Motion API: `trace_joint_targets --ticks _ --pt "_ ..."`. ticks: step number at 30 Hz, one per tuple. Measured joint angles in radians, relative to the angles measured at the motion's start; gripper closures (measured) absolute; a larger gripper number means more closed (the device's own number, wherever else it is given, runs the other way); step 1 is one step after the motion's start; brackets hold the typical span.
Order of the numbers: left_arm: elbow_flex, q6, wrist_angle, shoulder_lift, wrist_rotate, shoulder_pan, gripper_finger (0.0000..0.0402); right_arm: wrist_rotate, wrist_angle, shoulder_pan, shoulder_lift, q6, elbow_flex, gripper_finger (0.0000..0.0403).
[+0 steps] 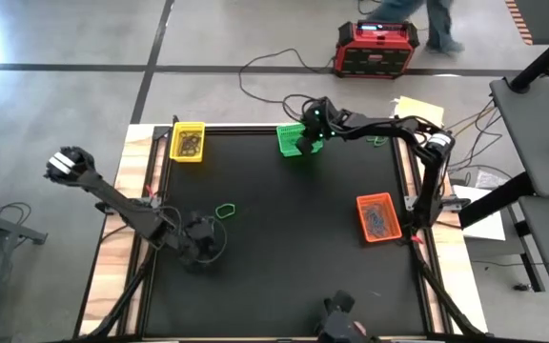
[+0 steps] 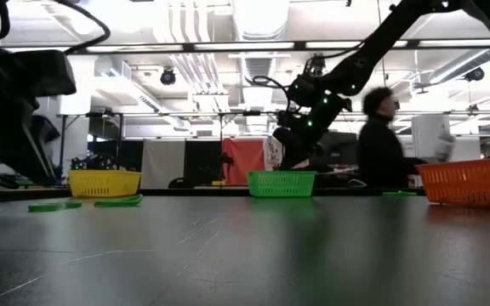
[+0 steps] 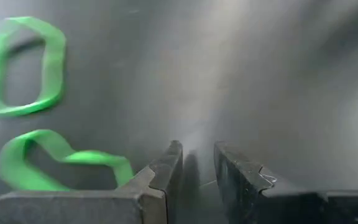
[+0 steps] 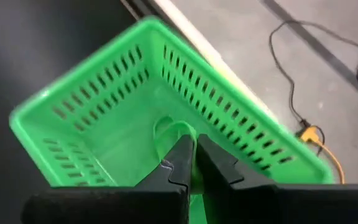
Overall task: Sort rubber bands into baskets
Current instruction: Put the green rubber band into the green bin
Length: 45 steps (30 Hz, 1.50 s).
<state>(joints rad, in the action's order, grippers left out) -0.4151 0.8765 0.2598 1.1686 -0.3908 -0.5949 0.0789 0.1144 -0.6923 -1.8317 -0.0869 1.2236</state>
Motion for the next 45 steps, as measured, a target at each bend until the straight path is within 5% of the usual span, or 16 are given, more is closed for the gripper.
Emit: trace_joint_targets --ticks 3,7,17,29,40,45 --pt "-0.074 0.089 0.262 -0.015 -0.05 0.0 0.0324 0.005 0.013 -0.002 -0.018 -0.02 -0.001 0.039" --pt "-0.125 0.14 0.393 -0.021 -0.027 0.003 0.0324 0.01 0.0 -0.003 -0.023 -0.014 -0.001 0.039" --pt "-0.132 0.224 0.391 0.006 -0.098 0.003 0.0324 0.011 0.039 -0.006 -0.015 0.011 0.018 0.0379" --pt "-0.12 0.357 0.388 0.113 -0.156 0.006 0.0321 -0.009 0.169 0.021 0.041 0.053 0.091 0.0235" --pt "-0.126 0.41 0.287 0.217 -0.17 0.007 0.0198 -0.132 0.295 0.119 0.202 0.05 0.131 0.016" --pt "-0.122 0.453 0.29 0.287 -0.193 0.007 0.019 -0.133 0.299 0.186 0.311 0.05 0.126 0.0152"
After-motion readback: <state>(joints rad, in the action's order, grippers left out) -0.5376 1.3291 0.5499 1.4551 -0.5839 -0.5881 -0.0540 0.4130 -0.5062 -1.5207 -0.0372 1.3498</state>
